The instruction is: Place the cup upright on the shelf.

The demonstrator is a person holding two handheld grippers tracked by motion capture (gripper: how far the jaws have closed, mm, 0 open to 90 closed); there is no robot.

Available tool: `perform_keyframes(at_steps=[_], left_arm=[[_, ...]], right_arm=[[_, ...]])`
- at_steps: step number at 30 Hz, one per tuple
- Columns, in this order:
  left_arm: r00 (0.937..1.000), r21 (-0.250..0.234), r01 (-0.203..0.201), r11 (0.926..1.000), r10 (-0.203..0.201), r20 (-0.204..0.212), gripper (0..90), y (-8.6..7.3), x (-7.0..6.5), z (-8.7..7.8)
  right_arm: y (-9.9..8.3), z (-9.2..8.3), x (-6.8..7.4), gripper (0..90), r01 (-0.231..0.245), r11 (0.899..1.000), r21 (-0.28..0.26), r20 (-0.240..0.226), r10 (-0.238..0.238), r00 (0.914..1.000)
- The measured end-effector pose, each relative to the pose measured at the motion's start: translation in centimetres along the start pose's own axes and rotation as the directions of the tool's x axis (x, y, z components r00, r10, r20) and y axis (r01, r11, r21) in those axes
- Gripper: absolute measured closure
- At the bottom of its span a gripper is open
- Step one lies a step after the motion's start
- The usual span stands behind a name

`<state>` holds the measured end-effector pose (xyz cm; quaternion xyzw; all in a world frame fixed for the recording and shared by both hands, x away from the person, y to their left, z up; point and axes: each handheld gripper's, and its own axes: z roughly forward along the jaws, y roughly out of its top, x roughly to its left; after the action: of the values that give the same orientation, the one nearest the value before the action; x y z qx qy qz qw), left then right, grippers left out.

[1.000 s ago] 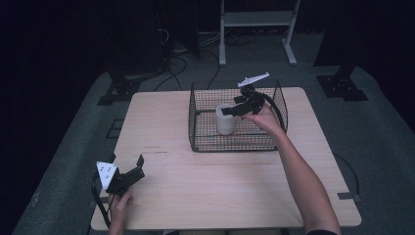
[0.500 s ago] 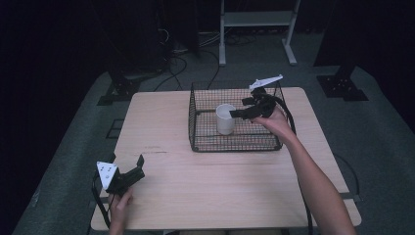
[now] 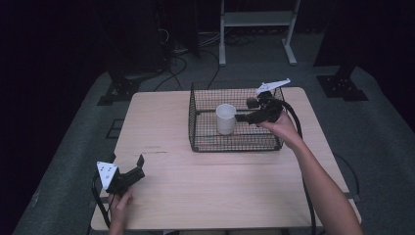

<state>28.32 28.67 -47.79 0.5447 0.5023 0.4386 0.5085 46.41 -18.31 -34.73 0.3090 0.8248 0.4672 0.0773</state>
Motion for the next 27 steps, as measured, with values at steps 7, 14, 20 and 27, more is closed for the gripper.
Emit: perform_keyframes(at_steps=[7, 14, 20, 27], left_arm=[[1.0, 0.0, 0.0, 1.0, 0.0, 0.0, 0.0, 0.0, 0.0, 0.0], [1.0, 0.001, 0.002, 1.0, -0.002, -0.001, 0.0, 0.0, 0.0, 0.0], [1.0, 0.0, 0.0, 1.0, 0.0, -0.001, 0.0, 0.0, 0.0, 0.0], [1.0, 0.001, -0.001, 1.0, 0.001, -0.001, 0.0, 0.0, 0.0, 0.0]], right_arm=[[-0.7, -1.2, 0.6, 12.5, 0.013, 1.0, 0.0, -0.012, -0.013, 0.9998], [-1.1, -2.1, 1.2, 12.8, 0.036, 0.999, 0.002, -0.016, -0.036, 0.9992], [-2.0, -2.8, 1.5, 12.8, 0.034, 0.999, 0.006, -0.025, -0.034, 0.9991], [-3.6, -3.4, 1.6, 12.8, 0.028, 1.0, -0.004, -0.032, -0.028, 0.9991]])
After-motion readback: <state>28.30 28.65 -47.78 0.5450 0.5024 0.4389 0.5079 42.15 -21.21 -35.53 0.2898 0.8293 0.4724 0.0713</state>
